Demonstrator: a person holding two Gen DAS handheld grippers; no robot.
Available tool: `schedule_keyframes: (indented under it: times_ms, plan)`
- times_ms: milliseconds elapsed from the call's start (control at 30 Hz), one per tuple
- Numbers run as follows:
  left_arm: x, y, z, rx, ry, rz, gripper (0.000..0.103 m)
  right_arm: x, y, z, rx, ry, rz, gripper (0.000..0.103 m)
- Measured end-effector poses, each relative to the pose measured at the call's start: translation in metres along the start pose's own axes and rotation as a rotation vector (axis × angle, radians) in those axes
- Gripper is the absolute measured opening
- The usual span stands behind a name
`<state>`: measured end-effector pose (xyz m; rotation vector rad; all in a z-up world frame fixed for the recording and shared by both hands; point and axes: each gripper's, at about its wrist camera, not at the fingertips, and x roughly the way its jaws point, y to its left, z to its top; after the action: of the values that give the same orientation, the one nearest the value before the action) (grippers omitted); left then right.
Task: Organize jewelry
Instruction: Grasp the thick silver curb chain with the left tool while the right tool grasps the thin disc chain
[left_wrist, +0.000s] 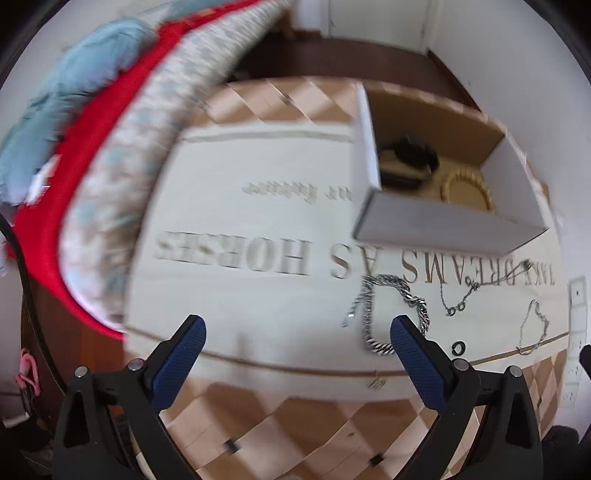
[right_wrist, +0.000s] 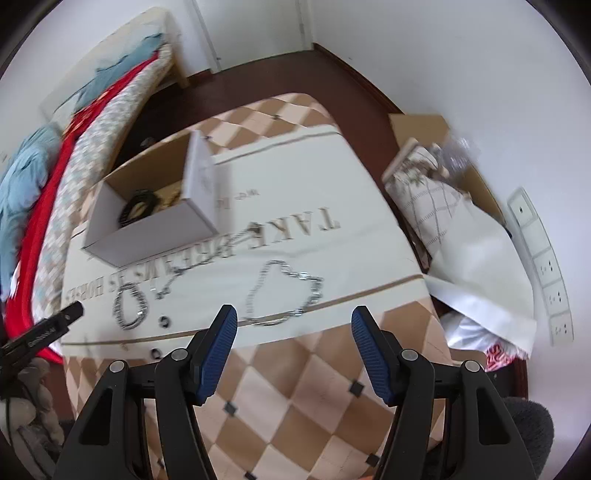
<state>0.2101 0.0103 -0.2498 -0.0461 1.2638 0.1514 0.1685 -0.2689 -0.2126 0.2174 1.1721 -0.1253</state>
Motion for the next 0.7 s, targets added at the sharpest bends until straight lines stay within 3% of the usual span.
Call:
schedule_keyframes:
  times_ms: [100, 233, 267, 300, 367, 400, 600, 700]
  plan:
    - [0.024, -0.015, 0.003, 0.05, 0.065, -0.01, 0.072, 0.012, -0.013, 0.005, 0.029, 0.02, -0.008, 0.067]
    - [0.034, -0.027, 0.002, 0.085, 0.062, -0.026, 0.068, 0.03, -0.021, 0.008, 0.031, 0.049, -0.004, 0.067]
    - [0.033, -0.029, 0.002, 0.096, 0.056, -0.026, 0.062, 0.035, -0.022, 0.009, 0.028, 0.059, 0.001, 0.067]
    - [0.031, -0.032, 0.003, 0.114, 0.046, -0.039, 0.054, 0.042, -0.023, 0.01, 0.028, 0.073, 0.0, 0.067]
    - [0.028, -0.037, 0.002, 0.132, 0.038, -0.065, 0.011, 0.054, -0.024, 0.011, 0.026, 0.101, 0.015, 0.067]
    - [0.027, -0.041, 0.001, 0.149, 0.04, -0.051, 0.006, 0.058, -0.024, 0.011, 0.021, 0.107, 0.018, 0.067]
    - [0.022, -0.035, -0.005, 0.112, 0.055, -0.019, 0.005, 0.085, -0.012, 0.007, -0.064, 0.141, -0.013, 0.066]
    - [0.019, -0.02, -0.01, 0.076, 0.059, -0.022, 0.005, 0.083, 0.004, 0.004, -0.151, 0.099, -0.06, 0.056]
